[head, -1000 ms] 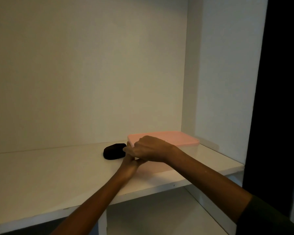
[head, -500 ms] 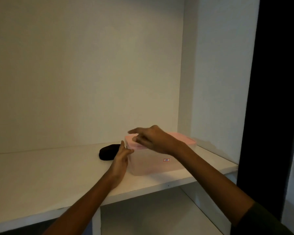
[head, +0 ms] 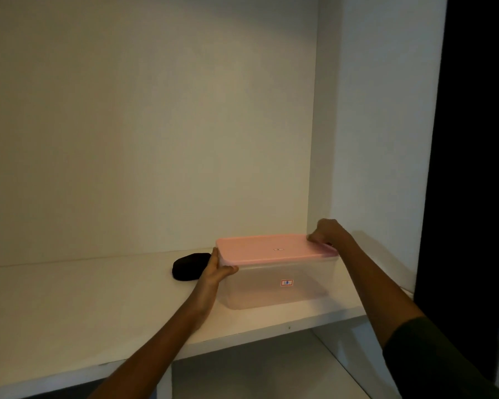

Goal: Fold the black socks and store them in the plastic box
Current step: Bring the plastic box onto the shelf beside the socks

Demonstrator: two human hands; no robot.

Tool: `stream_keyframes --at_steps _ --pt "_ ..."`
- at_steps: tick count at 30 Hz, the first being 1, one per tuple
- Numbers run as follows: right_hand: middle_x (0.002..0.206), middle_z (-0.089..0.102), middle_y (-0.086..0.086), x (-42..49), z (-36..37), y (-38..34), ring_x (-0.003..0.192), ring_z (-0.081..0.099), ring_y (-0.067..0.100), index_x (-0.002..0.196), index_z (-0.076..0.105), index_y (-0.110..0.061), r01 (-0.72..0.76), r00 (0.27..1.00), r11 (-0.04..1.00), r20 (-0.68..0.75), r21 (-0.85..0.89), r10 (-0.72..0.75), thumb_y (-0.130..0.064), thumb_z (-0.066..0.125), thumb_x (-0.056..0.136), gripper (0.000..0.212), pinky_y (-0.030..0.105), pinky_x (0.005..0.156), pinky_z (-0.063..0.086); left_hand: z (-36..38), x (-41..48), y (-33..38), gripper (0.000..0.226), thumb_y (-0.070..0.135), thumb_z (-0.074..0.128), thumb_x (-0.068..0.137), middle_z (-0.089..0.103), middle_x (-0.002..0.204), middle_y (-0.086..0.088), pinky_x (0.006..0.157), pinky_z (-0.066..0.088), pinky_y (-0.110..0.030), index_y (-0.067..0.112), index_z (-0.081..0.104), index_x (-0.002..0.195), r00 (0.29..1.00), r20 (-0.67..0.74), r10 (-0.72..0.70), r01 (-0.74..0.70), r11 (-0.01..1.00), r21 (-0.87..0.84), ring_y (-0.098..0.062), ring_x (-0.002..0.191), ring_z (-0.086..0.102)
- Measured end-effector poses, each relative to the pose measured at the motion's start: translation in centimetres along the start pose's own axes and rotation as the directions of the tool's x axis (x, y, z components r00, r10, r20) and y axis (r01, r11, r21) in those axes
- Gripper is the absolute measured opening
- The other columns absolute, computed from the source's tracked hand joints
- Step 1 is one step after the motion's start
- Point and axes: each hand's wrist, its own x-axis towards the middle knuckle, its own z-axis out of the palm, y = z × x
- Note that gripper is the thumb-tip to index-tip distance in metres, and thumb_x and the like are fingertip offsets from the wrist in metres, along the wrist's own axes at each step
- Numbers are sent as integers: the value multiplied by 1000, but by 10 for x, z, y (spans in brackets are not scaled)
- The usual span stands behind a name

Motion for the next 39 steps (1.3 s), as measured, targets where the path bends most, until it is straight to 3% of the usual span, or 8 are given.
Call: stream_keyframes --at_steps 5,14,18,21,24,27,31,39 --pt "113 65 15 2 -4 -9 102 62 31 104 62 -3 -22 996 999 -89 43 26 -19 75 76 35 33 78 47 0 4 -2 96 51 67 59 54 132 8 98 40 -25 26 32 145 1000 -18 8 -7 999 50 -11 124 49" --pt "132 52 23 12 -24 0 121 51 38 129 46 10 -138 988 944 108 301 110 -23 64 88 55 43 102 42 4 2 -1 83 40 61 71 50 133 10 91 39 -16 28 28 147 999 -12 44 -43 995 85 -4 119 48" --pt "130 53 22 4 -29 -3 111 53 33 126 47 9 -103 995 915 35 389 97 -26 62 89 53 39 90 43 5 0 0 80 37 58 73 49 134 8 99 33 -23 28 28 146 999 -13 51 -50 996 71 -8 123 45" --pt "118 58 22 2 -31 -5 93 54 31 124 49 10 -111 993 731 96 673 61 -21 59 92 46 37 75 43 9 -2 -2 71 37 60 72 55 126 9 96 37 -20 30 37 138 999 -36 28 -26 998 60 -11 123 48" --pt "109 56 19 -3 -37 -9 92 56 32 118 50 7 -125 990 481 143 868 1 -17 53 95 33 45 83 48 9 -5 -3 73 45 66 67 55 124 12 96 38 -21 34 37 133 999 -49 8 -6 999 53 -13 123 48" --pt "116 58 17 3 -44 -10 97 52 28 107 54 -3 19 993 284 -51 959 105 -13 50 96 16 44 89 45 9 -6 -6 90 45 69 74 36 141 17 106 29 -25 31 19 148 999 -37 -15 17 999 49 -6 133 34" --pt "136 49 16 16 -54 6 112 52 28 131 43 -15 208 888 193 -268 959 373 -8 51 93 39 43 92 48 10 -4 -6 80 29 65 86 25 142 14 109 24 -29 36 15 148 999 -49 -8 14 995 104 -5 135 21" --pt "132 52 18 2 -27 43 119 52 36 131 42 -16 155 729 533 -460 832 507 5 46 89 47 44 96 47 3 0 -2 70 42 60 69 26 153 4 113 26 -35 41 28 132 997 -63 34 -26 992 126 -17 143 22"
